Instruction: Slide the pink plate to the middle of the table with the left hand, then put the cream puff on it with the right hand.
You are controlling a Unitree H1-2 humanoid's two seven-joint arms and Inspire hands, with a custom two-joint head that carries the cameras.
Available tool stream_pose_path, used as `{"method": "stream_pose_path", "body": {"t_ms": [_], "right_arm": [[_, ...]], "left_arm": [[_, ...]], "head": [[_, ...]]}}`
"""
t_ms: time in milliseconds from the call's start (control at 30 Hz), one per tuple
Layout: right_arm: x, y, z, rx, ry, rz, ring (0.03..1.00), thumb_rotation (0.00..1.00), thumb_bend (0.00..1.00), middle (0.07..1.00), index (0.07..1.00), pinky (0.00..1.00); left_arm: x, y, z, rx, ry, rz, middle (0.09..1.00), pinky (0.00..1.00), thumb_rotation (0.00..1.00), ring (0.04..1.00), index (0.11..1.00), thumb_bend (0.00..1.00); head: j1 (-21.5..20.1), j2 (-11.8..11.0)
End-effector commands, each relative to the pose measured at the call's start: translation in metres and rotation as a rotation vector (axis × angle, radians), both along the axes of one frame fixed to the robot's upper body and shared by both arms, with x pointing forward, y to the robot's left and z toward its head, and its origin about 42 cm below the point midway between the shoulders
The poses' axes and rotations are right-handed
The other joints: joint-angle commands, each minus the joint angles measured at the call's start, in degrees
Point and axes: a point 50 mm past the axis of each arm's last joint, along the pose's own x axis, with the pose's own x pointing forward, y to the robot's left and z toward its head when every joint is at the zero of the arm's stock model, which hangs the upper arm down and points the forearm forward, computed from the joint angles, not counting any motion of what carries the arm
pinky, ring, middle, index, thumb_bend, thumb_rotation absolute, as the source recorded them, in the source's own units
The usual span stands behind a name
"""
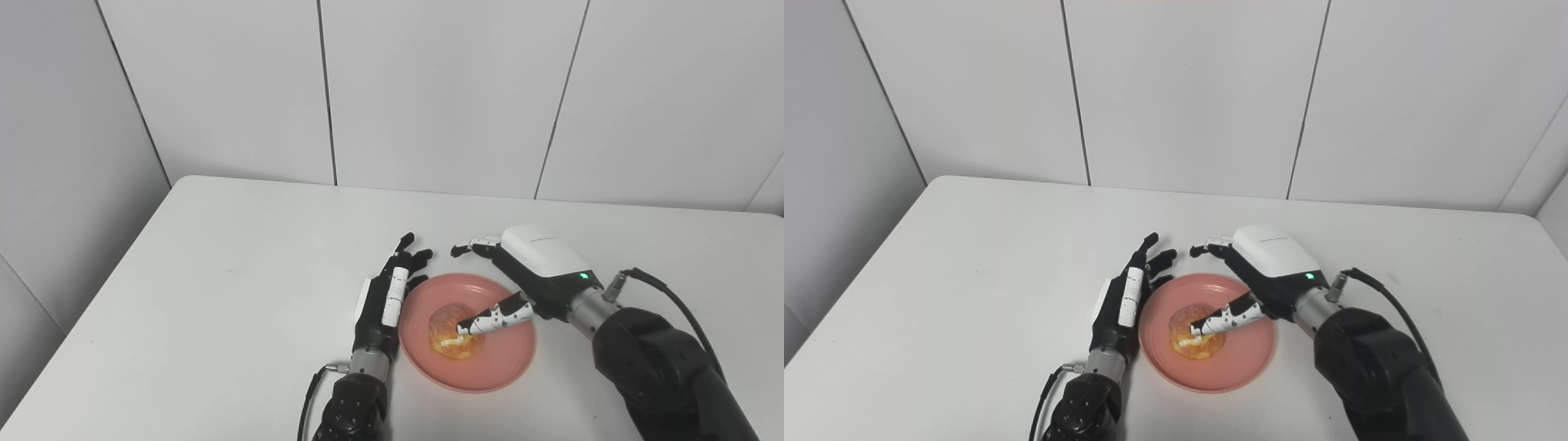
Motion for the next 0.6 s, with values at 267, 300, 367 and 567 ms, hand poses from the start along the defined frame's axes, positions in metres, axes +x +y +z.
{"method": "stream_pose_path", "body": {"t_ms": [267, 300, 367, 567], "right_arm": [[-0.003, -0.017, -0.061, 0.720, -0.063, -0.122, 0.790, 0.91, 0.82, 0.818, 0.791, 0.71], [-0.003, -0.017, -0.071, 0.796, -0.058, -0.134, 0.784, 0.92, 0.83, 0.817, 0.795, 0.70], [-0.004, -0.016, -0.085, 0.906, -0.045, -0.159, 0.783, 0.95, 0.80, 0.817, 0.806, 0.70], [-0.012, -0.008, -0.114, 1.088, -0.004, -0.263, 0.848, 1.00, 0.77, 0.865, 0.840, 0.80]], "left_arm": [[-0.016, 0.010, -0.028, 0.042, 0.023, 0.112, 0.980, 0.99, 1.00, 0.985, 0.936, 0.89], [-0.016, 0.012, -0.028, 0.058, 0.012, 0.123, 0.988, 1.00, 1.00, 0.993, 0.941, 0.90], [-0.016, 0.015, -0.029, 0.080, 0.001, 0.138, 0.998, 1.00, 1.00, 0.999, 0.953, 0.90], [-0.017, 0.025, -0.030, 0.119, -0.032, 0.158, 1.000, 1.00, 1.00, 1.000, 0.981, 0.91]], "head": [[-3.0, -0.8], [-3.8, -1.1], [-4.8, -1.3], [-7.5, -2.2]]}}
